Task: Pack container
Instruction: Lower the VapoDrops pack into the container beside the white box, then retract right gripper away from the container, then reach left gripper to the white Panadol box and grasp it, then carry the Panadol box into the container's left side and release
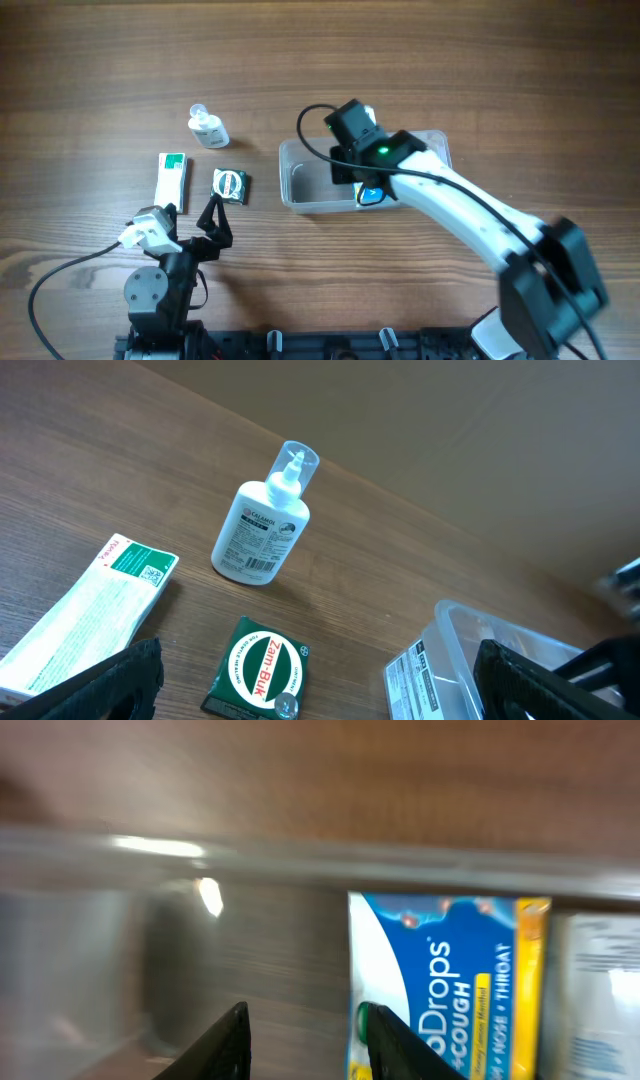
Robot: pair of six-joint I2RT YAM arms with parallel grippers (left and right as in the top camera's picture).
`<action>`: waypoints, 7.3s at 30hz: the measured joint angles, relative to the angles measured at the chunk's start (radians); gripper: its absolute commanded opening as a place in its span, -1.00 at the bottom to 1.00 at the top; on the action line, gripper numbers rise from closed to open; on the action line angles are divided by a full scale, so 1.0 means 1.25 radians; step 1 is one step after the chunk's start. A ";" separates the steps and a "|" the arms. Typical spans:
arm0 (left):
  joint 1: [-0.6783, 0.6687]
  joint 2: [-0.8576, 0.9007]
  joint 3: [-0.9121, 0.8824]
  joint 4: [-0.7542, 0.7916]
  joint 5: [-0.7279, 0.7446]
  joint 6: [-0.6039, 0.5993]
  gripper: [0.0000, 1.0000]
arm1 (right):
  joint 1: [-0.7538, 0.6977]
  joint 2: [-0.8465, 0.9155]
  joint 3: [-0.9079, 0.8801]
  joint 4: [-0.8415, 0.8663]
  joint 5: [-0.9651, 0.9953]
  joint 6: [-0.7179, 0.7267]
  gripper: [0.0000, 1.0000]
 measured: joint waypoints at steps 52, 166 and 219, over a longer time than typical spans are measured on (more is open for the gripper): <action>0.000 0.001 0.008 -0.004 -0.013 0.000 0.99 | -0.204 -0.824 -0.004 -0.239 0.087 -0.015 0.99; -0.551 1.424 1.043 -0.472 -0.140 0.938 -0.24 | -0.204 -0.821 -0.004 -0.284 0.089 -0.015 0.99; -0.536 1.595 1.029 -0.453 0.064 0.716 -0.92 | -0.204 -0.821 -0.004 -0.284 0.089 -0.015 0.99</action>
